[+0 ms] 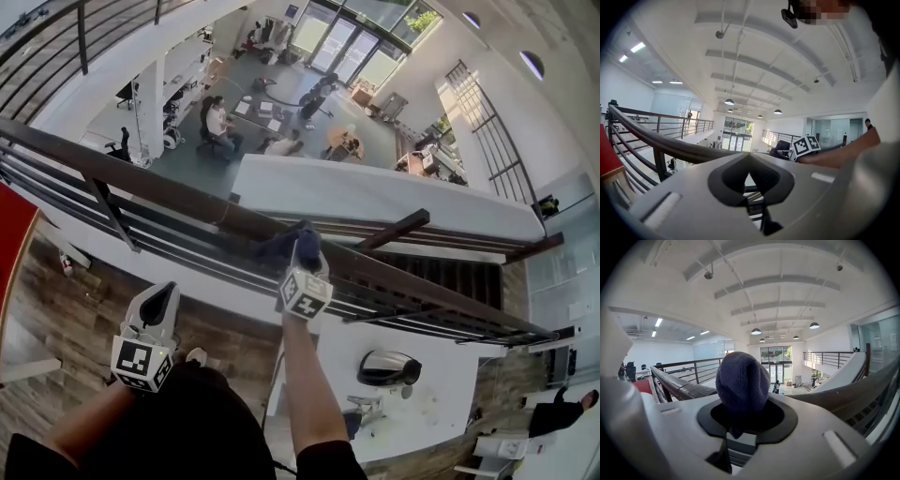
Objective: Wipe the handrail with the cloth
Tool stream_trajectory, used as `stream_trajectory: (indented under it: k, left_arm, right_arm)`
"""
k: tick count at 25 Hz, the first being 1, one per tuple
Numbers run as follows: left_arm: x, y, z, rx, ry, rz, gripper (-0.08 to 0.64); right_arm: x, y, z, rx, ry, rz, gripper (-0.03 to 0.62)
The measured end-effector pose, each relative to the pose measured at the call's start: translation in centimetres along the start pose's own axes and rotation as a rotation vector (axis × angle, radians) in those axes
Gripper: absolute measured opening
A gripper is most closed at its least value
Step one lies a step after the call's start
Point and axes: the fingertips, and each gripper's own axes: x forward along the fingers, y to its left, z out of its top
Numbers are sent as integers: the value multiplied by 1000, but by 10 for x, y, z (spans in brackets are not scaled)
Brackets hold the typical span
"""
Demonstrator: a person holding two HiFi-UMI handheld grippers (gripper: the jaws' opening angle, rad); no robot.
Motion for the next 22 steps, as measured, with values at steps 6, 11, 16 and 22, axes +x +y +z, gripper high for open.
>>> stream_trajectory:
  k: [6, 11, 16, 22]
  left_arm:
    - [-4, 3, -7, -8, 18, 0, 0]
    - [-8, 18, -1, -7, 10, 30, 0]
    - [-32, 67, -6, -24, 13, 126, 0]
    - [-53, 119, 2, -39, -2, 246, 0]
  right_arm:
    - [-5, 34, -8, 34, 5, 56, 104]
    - [-1, 112, -30, 0, 49, 210, 104]
    - [22, 215, -63, -49, 113, 364, 104]
    - [48, 329, -90, -130, 186, 556, 104]
